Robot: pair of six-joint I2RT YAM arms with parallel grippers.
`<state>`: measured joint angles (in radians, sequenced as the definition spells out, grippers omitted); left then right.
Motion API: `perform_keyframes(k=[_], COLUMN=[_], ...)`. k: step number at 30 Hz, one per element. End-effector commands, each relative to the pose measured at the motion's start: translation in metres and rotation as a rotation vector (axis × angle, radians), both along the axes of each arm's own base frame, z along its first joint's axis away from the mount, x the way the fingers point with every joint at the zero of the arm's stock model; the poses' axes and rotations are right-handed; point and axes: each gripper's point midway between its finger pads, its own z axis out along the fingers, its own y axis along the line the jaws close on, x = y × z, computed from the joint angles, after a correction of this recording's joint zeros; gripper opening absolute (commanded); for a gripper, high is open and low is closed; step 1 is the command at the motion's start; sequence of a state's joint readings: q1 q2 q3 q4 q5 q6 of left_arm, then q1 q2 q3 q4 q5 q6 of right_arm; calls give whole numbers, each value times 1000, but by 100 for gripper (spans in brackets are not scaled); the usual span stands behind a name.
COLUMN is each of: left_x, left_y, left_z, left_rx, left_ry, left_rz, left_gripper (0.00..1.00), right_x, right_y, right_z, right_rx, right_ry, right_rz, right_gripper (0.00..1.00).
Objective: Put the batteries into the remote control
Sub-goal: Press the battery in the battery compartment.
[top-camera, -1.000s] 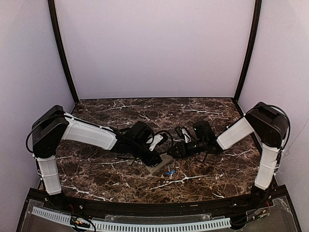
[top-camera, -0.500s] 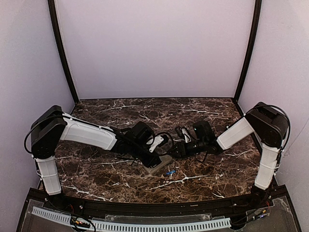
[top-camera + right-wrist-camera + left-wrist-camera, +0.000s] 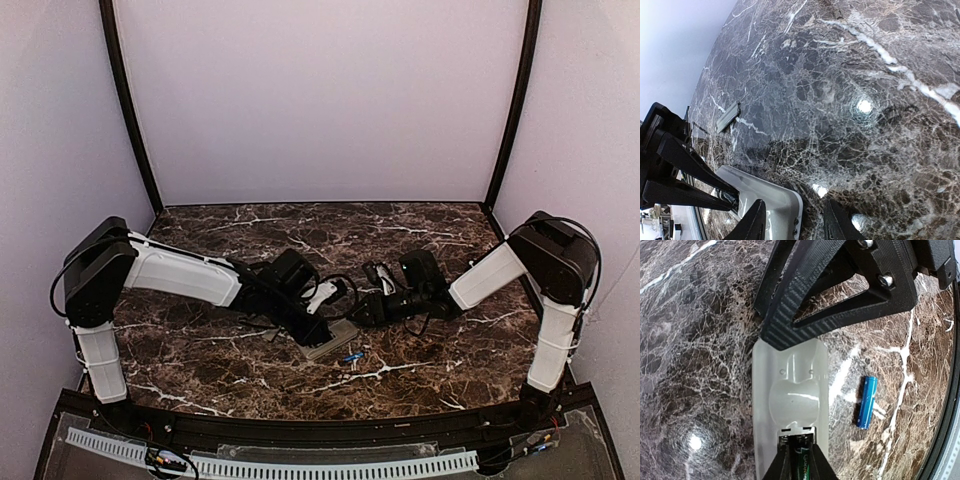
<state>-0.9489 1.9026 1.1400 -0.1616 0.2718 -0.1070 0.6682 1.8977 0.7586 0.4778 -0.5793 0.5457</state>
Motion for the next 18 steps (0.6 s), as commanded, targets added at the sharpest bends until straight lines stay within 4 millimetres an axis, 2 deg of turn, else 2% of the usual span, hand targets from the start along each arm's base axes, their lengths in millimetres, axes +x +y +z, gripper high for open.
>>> perform_keyframes(k=[1, 6, 10, 14, 18], left_x=[-66, -59, -49, -32, -14], left_y=[72, 66, 59, 47, 30], left_z=[-65, -58, -44, -20, 13], left_rx=[318, 297, 272, 232, 173], left_ry=[278, 252, 202, 123, 41], left_rz=[-42, -31, -22, -10, -1], left_gripper=[18, 20, 24, 28, 33], right_x=[-21, -21, -21, -20, -19], right_y=[-29, -28, -28, -27, -26], right_z=[-50, -50, -48, -47, -45], right_rx=[-163, -164, -160, -158, -155], right_ry=[138, 138, 137, 135, 131], right_rz=[-53, -49, -48, -45, -45], right_gripper=[39, 39, 39, 40, 41])
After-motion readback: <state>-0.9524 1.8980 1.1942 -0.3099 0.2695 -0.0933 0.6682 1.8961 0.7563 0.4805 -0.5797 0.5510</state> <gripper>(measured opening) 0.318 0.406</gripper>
